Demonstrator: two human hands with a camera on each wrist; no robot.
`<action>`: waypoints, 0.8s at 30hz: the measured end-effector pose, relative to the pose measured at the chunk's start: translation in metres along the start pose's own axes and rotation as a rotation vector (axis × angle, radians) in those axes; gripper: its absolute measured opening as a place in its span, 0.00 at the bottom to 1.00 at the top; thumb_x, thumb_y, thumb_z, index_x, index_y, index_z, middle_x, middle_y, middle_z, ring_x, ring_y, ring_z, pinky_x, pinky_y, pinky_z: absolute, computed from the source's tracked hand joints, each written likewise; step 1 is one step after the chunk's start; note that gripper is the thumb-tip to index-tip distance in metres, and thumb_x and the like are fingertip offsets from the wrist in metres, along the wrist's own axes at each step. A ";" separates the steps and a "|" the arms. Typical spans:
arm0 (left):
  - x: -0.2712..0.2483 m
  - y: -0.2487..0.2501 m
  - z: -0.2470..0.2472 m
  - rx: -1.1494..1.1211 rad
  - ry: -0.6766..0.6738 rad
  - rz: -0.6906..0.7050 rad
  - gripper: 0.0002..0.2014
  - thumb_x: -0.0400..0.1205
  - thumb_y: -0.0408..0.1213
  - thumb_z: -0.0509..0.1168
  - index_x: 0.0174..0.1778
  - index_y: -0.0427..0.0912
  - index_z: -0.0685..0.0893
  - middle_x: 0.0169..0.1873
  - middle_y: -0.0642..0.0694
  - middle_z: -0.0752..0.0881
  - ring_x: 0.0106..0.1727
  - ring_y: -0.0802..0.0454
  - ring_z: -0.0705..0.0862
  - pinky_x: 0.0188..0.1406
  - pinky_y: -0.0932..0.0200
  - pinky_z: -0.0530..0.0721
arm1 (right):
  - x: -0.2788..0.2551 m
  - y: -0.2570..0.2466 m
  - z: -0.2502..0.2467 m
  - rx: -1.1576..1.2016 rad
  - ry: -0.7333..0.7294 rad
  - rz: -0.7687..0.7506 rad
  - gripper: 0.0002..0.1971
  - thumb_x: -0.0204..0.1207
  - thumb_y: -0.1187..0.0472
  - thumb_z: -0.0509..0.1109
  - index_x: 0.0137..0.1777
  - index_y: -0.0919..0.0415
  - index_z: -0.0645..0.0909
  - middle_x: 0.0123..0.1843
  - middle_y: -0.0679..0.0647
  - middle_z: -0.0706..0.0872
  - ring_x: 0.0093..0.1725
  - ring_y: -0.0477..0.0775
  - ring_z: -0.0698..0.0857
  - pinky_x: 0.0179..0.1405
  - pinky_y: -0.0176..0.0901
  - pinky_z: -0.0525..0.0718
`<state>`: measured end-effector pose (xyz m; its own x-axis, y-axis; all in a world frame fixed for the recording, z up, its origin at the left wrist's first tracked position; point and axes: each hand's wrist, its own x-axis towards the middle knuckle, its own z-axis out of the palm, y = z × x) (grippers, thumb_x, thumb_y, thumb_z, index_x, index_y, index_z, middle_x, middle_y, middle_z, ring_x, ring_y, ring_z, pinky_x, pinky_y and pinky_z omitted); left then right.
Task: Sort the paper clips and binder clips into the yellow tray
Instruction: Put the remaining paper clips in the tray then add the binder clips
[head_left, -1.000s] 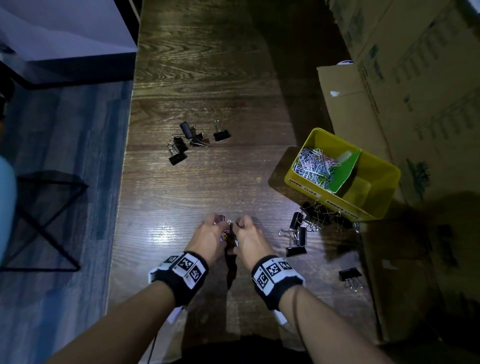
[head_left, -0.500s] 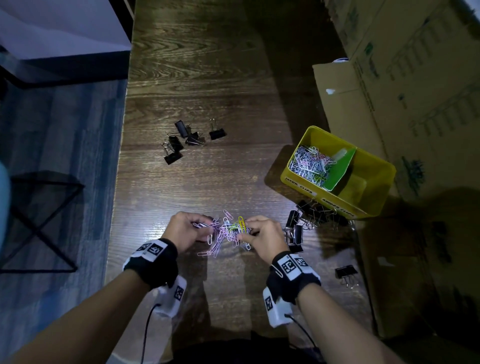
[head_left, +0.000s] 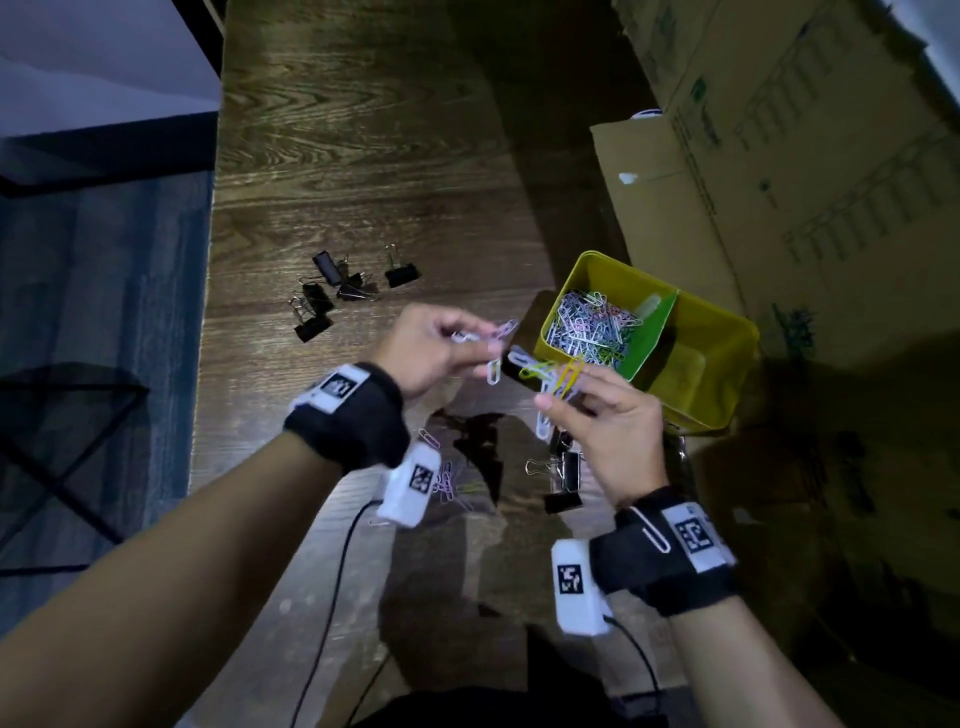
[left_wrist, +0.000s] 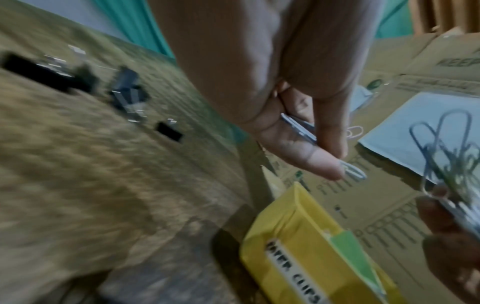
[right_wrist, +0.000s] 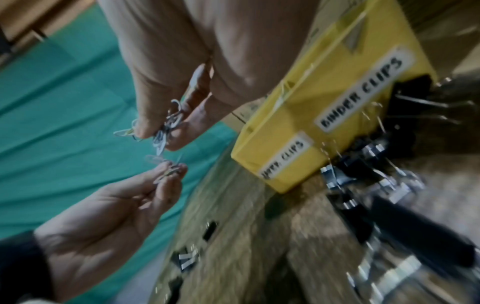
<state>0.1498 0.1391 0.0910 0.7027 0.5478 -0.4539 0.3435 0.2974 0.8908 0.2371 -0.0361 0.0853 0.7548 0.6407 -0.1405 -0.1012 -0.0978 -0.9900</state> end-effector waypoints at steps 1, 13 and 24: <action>0.008 0.010 0.012 0.019 -0.019 0.033 0.08 0.71 0.22 0.72 0.44 0.30 0.86 0.33 0.44 0.88 0.27 0.57 0.87 0.29 0.68 0.85 | 0.005 -0.006 -0.006 0.010 0.029 -0.021 0.13 0.63 0.70 0.80 0.43 0.53 0.91 0.50 0.57 0.85 0.45 0.45 0.85 0.48 0.34 0.83; 0.063 0.008 0.096 0.858 -0.113 0.217 0.11 0.79 0.40 0.65 0.56 0.49 0.87 0.51 0.42 0.88 0.56 0.45 0.83 0.55 0.62 0.78 | 0.091 -0.018 -0.047 -0.121 0.222 0.003 0.13 0.67 0.71 0.78 0.52 0.69 0.86 0.47 0.60 0.88 0.39 0.43 0.85 0.43 0.33 0.83; 0.036 -0.058 -0.013 0.746 0.021 0.189 0.15 0.80 0.33 0.63 0.58 0.55 0.85 0.56 0.50 0.87 0.58 0.52 0.85 0.64 0.52 0.80 | 0.112 -0.021 -0.029 -0.924 -0.153 0.171 0.26 0.70 0.55 0.78 0.68 0.57 0.79 0.58 0.59 0.88 0.57 0.54 0.86 0.57 0.42 0.80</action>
<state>0.1473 0.1516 0.0227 0.7819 0.5536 -0.2865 0.5534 -0.4049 0.7279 0.3420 0.0158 0.0906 0.6778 0.6483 -0.3468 0.3993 -0.7206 -0.5668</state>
